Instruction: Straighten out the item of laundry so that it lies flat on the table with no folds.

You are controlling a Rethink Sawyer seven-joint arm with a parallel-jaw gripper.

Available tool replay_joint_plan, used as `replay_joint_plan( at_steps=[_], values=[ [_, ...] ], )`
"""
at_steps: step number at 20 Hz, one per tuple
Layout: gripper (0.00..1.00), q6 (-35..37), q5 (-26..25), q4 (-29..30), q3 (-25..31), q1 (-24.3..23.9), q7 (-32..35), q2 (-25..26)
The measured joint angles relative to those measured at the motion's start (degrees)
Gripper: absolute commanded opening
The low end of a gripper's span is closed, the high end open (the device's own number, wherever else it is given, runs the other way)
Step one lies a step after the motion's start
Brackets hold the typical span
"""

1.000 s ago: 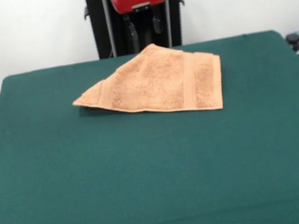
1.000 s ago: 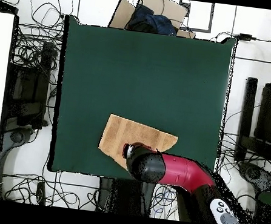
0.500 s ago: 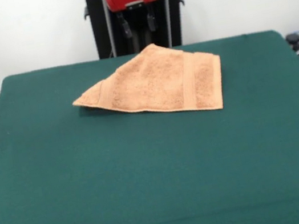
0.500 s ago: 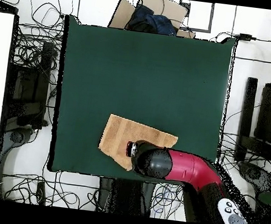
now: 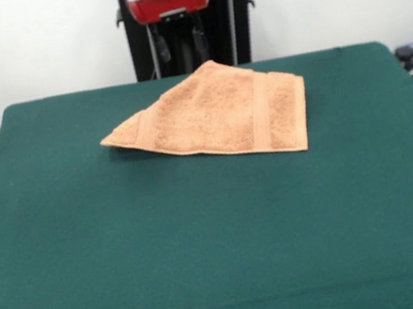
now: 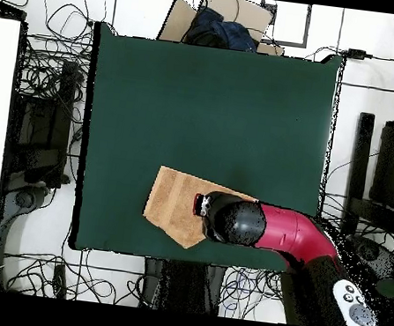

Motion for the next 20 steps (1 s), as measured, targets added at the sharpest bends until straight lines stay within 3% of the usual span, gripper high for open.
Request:
replay_joint_plan(
  at_steps=[20],
  values=[
    [1.00, 0.2, -3.0, -4.7, 1.3, -1.0, 0.0, 4.1]
  ],
)
